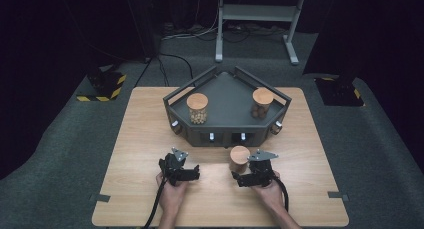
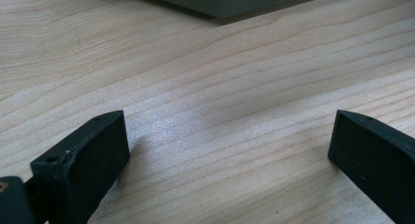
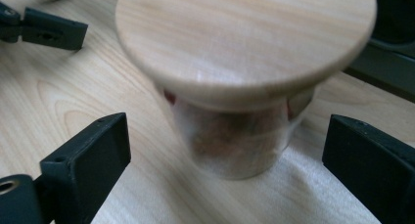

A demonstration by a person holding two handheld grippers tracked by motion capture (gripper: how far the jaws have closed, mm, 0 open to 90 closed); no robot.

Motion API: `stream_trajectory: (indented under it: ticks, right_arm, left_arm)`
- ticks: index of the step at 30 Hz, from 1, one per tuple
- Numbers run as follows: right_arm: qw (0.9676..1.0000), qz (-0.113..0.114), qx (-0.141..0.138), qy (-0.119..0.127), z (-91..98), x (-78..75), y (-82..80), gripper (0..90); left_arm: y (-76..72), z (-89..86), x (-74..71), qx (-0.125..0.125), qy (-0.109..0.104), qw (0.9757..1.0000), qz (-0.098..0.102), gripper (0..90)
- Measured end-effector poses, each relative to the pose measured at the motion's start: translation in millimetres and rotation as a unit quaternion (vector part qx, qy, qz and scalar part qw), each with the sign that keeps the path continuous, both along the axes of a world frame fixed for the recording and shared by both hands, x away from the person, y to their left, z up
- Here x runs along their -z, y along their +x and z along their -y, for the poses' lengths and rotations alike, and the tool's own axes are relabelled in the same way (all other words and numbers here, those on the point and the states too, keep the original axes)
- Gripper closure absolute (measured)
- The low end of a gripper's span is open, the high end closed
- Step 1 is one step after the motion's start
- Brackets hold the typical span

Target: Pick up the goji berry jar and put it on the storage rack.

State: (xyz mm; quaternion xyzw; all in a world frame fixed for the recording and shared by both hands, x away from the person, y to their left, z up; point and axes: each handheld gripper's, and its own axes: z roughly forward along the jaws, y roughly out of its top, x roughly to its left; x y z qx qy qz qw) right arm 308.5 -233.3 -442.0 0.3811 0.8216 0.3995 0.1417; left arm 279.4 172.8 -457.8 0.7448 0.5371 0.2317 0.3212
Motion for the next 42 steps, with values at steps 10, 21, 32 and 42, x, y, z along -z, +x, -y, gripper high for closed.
stream_trajectory:
  ticks: [10, 21, 32, 42]
  right_arm:
    - [1.0000, 0.001, 0.009, -0.003, -13.3, -2.1, 4.2, 7.7]
    - [0.9996, 0.003, 0.028, -0.004, -16.4, 1.5, 6.3, 13.5]
    - [0.9993, 0.030, 0.021, -0.008, -19.6, 4.7, -0.3, 23.0]
    - [0.9986, 0.047, 0.021, -0.010, -20.9, 9.0, -6.1, 24.9]
  left_arm:
    - [0.0, 0.0, 0.0, 0.000, 0.000, 1.0000, 0.000, 1.5]
    - [0.0, 0.0, 0.0, 0.000, 0.000, 1.0000, 0.000, 1.6]
    - [0.0, 0.0, 0.0, 0.000, 0.000, 1.0000, 0.000, 1.5]
    - [0.0, 0.0, 0.0, 0.000, 0.000, 1.0000, 0.000, 1.5]
